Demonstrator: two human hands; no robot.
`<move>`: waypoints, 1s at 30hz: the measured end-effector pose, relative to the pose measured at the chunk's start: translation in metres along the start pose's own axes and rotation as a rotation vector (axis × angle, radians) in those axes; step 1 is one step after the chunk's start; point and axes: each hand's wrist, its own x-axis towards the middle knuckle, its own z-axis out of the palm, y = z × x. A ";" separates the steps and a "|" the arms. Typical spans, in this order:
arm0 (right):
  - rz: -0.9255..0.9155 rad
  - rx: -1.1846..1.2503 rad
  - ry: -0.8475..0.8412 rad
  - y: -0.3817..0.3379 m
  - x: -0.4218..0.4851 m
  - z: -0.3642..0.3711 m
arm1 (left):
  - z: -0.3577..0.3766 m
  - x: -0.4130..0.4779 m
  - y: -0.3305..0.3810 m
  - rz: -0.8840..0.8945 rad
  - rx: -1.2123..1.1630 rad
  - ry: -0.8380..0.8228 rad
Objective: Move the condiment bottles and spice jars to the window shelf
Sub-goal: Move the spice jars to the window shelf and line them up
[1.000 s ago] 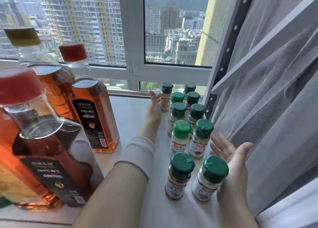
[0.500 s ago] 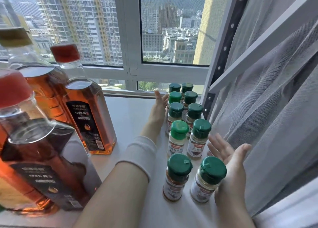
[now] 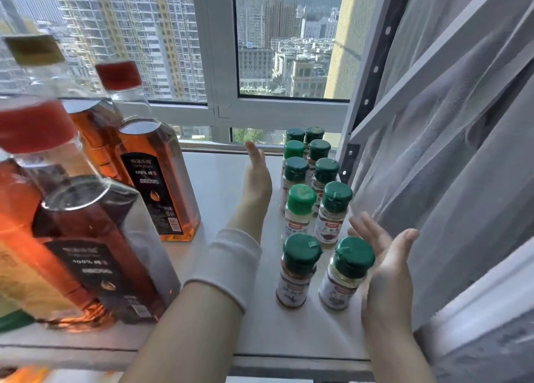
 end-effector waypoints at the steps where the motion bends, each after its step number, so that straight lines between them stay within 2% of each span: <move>1: 0.010 -0.012 -0.010 -0.001 -0.007 -0.002 | -0.006 -0.008 0.003 0.018 -0.004 0.035; 4: 0.008 -0.050 -0.073 -0.001 -0.026 -0.008 | -0.020 -0.058 0.012 0.100 -0.125 0.121; 6: -0.012 -0.071 -0.115 -0.001 -0.041 -0.010 | -0.027 -0.101 0.009 0.184 -0.189 0.121; 8: -0.092 -0.130 -0.159 0.000 -0.052 -0.014 | -0.039 -0.143 0.000 0.268 -0.160 0.081; 11: -0.114 -0.208 -0.174 -0.001 -0.060 -0.019 | -0.053 -0.179 -0.021 0.318 0.040 -0.059; 14: -0.112 -0.296 -0.192 0.004 -0.061 -0.022 | -0.053 -0.190 -0.029 0.329 0.278 -0.202; 17: -0.188 -0.371 -0.171 0.006 -0.061 -0.022 | -0.049 -0.190 -0.034 0.342 0.411 -0.200; 30: -0.214 -0.413 -0.181 0.006 -0.065 -0.027 | -0.041 -0.192 -0.043 0.356 0.423 -0.202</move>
